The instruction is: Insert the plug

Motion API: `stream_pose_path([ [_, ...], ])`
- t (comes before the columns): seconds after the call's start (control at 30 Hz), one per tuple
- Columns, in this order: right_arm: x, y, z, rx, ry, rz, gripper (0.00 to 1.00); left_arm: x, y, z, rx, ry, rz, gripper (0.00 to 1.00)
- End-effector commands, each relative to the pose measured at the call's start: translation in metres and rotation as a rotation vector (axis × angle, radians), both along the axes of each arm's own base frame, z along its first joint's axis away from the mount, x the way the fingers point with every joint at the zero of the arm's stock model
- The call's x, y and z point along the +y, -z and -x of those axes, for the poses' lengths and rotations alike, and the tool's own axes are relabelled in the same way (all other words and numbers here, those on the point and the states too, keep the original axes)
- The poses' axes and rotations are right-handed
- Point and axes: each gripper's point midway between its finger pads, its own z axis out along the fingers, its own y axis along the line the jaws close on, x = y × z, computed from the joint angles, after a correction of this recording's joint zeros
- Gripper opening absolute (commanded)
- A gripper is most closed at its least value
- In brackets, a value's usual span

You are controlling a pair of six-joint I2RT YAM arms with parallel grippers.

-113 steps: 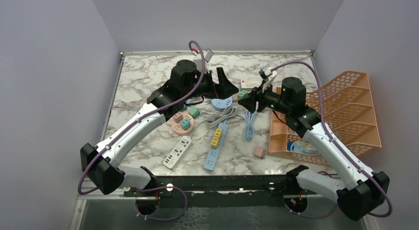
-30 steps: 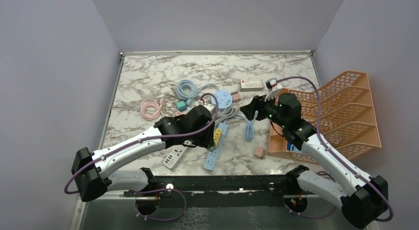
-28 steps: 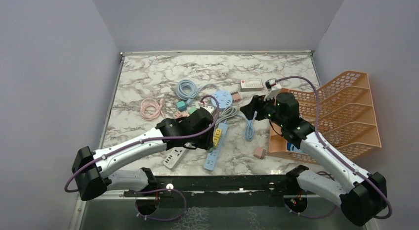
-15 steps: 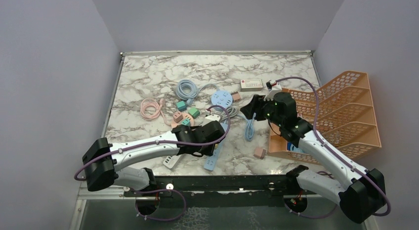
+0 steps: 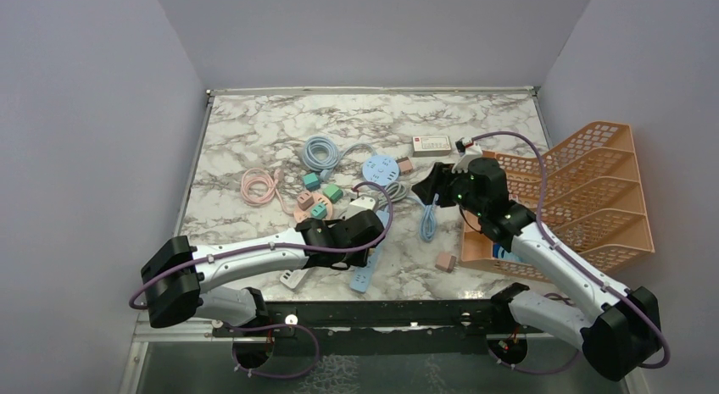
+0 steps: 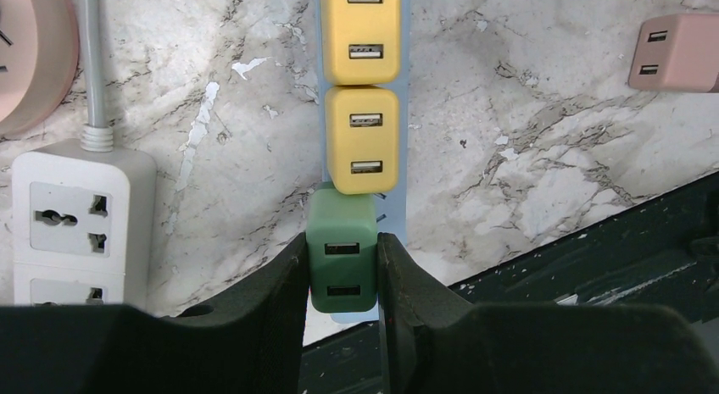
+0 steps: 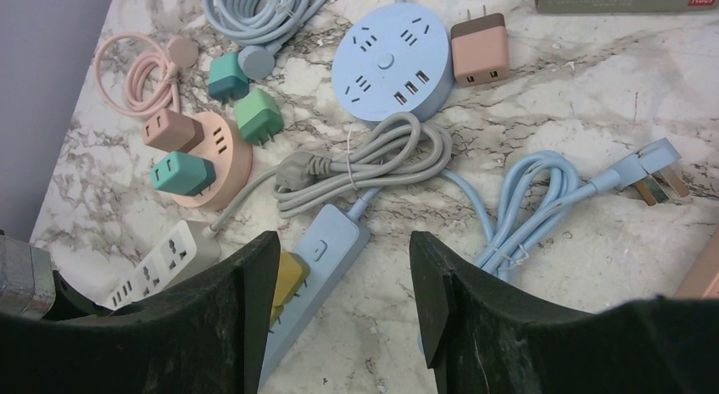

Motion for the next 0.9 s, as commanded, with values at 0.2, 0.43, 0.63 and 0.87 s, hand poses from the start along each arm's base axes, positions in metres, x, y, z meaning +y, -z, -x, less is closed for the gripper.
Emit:
stream_pose_path([
  [0.2, -0.004, -0.001, -0.004, 0.004, 0.029, 0.007, 0.57, -0.006, 0.003, 0.005, 0.02, 0.006, 0.034, 0.0],
  [0.43, -0.004, 0.002, -0.003, 0.014, 0.033, 0.006, 0.57, 0.0, 0.013, 0.01, 0.051, 0.006, 0.002, 0.0],
  [0.63, -0.006, 0.004, -0.003, 0.014, 0.04, 0.016, 0.57, 0.005, 0.021, 0.012, 0.071, 0.021, -0.055, 0.0],
  [0.87, -0.007, 0.007, -0.004, 0.017, 0.043, 0.02, 0.57, 0.013, 0.025, 0.014, 0.095, 0.033, -0.137, 0.0],
])
